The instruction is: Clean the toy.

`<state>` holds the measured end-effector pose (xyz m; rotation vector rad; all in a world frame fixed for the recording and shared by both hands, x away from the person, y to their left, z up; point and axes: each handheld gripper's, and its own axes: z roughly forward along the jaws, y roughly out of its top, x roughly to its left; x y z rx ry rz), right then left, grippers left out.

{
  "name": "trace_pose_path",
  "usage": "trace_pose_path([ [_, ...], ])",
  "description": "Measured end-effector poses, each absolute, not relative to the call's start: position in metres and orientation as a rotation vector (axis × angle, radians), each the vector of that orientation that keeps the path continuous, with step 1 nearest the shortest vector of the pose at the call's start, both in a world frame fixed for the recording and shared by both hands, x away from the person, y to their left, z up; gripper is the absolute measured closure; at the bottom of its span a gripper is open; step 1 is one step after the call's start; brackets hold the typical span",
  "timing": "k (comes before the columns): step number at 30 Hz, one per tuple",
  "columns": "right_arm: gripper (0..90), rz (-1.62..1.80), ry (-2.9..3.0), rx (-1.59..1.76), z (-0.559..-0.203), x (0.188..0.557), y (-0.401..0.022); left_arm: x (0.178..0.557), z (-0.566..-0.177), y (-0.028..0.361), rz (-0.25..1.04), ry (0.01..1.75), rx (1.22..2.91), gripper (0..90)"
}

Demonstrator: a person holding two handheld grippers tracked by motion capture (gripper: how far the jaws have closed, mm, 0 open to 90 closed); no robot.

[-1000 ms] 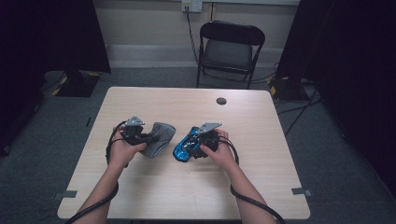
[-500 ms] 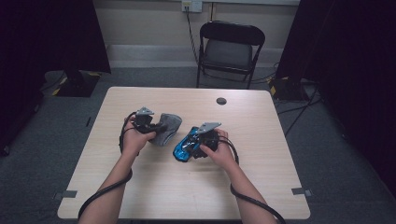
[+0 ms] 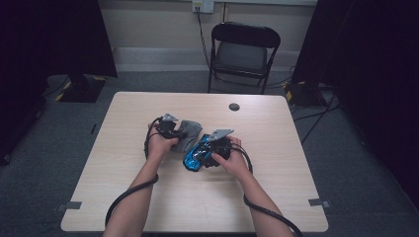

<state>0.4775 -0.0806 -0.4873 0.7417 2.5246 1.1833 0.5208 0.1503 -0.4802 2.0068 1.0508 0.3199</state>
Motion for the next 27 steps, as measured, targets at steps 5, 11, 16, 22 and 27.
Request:
trace_pose_path([
  [5,5.5,1.188,2.523,0.741,-0.488,0.477,-0.081,0.523,-0.483,0.141,0.323,1.032,2.023,78.9],
  [11,5.5,1.184,2.523,0.74,-0.488,0.477,-0.081,0.525,-0.489,0.126,0.327,1.041,2.037,76.9],
  [16,5.5,1.179,2.527,0.741,-0.487,0.478,-0.08,0.524,-0.492,0.125,0.324,1.065,2.011,76.3],
  [22,5.5,1.177,2.528,0.742,-0.487,0.478,-0.08,0.522,-0.493,0.123,0.342,1.059,2.029,77.5],
  [27,5.5,1.169,2.533,0.743,-0.486,0.478,-0.08,0.522,-0.492,0.123,0.329,1.059,2.043,78.7],
])
